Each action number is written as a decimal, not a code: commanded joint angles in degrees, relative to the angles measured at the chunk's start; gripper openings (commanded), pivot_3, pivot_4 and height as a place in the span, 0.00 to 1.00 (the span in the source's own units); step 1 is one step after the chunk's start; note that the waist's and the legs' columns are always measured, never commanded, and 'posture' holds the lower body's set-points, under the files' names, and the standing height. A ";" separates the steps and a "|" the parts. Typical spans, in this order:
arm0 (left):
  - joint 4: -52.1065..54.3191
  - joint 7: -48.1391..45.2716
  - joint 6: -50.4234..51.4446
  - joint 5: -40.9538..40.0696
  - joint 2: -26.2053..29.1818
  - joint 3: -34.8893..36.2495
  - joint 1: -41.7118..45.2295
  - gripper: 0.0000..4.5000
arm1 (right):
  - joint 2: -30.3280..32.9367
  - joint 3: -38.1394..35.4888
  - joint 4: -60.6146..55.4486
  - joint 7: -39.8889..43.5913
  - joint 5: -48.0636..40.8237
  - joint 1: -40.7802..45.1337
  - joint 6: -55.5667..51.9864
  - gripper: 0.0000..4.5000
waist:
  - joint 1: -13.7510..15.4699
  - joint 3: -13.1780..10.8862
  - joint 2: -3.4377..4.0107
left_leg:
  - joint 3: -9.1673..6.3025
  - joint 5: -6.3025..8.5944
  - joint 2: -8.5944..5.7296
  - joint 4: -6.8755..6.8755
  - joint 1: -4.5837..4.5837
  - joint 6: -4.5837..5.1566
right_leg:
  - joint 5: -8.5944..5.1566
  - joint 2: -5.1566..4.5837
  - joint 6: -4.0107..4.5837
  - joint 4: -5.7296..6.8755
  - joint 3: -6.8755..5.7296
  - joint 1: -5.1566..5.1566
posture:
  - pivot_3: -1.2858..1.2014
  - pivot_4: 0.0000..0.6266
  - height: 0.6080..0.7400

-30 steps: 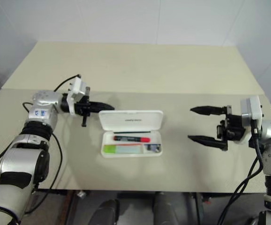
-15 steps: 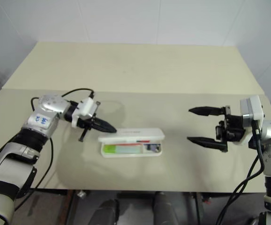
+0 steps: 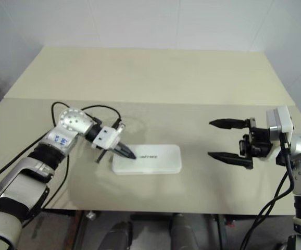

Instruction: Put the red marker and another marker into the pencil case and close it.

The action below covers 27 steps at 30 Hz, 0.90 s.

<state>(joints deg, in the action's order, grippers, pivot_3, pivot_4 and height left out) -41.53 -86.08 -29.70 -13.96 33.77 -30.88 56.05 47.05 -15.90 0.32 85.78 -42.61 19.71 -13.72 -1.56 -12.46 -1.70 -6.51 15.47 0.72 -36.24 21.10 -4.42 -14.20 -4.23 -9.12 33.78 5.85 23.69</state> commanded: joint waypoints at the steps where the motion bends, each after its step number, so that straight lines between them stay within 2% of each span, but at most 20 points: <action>1: -4.98 -5.71 -5.11 6.25 -1.00 -0.81 0.53 0.01 | 0.71 -0.40 -1.74 0.72 0.29 0.41 0.74 1.00 | -0.04 0.01 0.01 | 0.00 0.00 0.00 -0.01 -0.01 0.00 | 0.00 0.00 0.00 -0.04 0.00 -0.02 | 0.52 0.24 1.00; 5: -6.19 -5.62 -5.11 4.88 -3.16 1.66 0.64 0.01 | 0.81 -0.47 -2.10 0.70 0.64 0.36 0.84 1.00 | -0.06 0.02 0.04 | 0.01 -0.02 0.00 -0.07 -0.05 0.02 | -0.06 0.00 0.15 -0.08 0.01 -0.13 | 0.52 0.24 1.00; 7: -5.21 -5.99 -3.60 1.82 -3.71 3.36 0.36 0.01 | 1.00 -0.65 -2.06 0.83 0.80 0.33 0.89 1.00 | -0.07 0.02 0.03 | 0.02 -0.04 -0.01 -0.12 -0.03 0.06 | -0.31 0.00 0.69 -0.08 0.02 -0.13 | 0.52 0.24 1.00; 11: -3.09 -5.79 3.58 -6.17 -5.70 11.13 -0.68 0.01 | 1.23 -0.76 -1.98 0.93 1.08 0.24 0.78 1.00 | -0.18 0.01 0.03 | 0.01 -0.04 0.00 -0.12 0.00 0.07 | -0.14 0.00 0.34 0.03 0.02 -0.06 | 0.52 0.24 1.00; 12: -2.84 -5.47 5.77 -6.80 -5.58 12.43 -0.98 0.01 | 1.24 -0.73 -1.96 0.92 1.13 0.24 0.75 1.00 | -0.13 0.01 0.03 | 0.00 -0.04 0.01 -0.12 0.04 0.07 | 0.05 0.01 -0.02 0.09 0.01 0.01 | 0.52 0.24 1.00; 15: 0.12 -6.14 15.38 -9.56 -3.82 14.61 -2.32 0.01 | 1.23 -0.60 -1.69 0.86 1.30 0.53 0.70 1.00 | -0.34 0.01 0.03 | 0.00 -0.04 0.01 -0.03 0.03 0.07 | 0.05 0.02 -0.02 0.09 0.01 0.05 | 0.52 0.24 1.00; 18: 3.89 -6.41 23.37 -11.04 -1.72 16.49 -4.16 0.14 | 1.10 -0.40 -0.92 0.72 1.81 1.18 0.84 1.00 | -0.54 0.01 0.04 | 0.00 -0.04 0.01 0.04 0.00 0.07 | 0.05 0.02 -0.02 0.10 0.01 0.05 | 0.52 0.24 1.00; 27: 15.65 -5.49 28.68 -17.38 0.28 25.51 -11.65 0.81 | 0.44 -0.35 0.07 -0.12 3.26 2.05 1.33 1.00 | -0.15 0.00 0.05 | -0.01 -0.04 0.02 0.07 0.01 0.06 | 0.05 0.01 -0.02 0.06 -0.01 0.06 | 0.52 0.24 1.00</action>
<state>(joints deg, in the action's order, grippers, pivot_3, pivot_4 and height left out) -29.35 -86.08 -2.20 -29.12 32.71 -7.59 45.29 47.05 -15.48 0.90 85.45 -39.01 21.37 -13.33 -1.70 -12.45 -1.65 -6.52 15.43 0.74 -36.17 21.12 -4.36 -14.15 -4.22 -9.14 33.84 5.85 23.76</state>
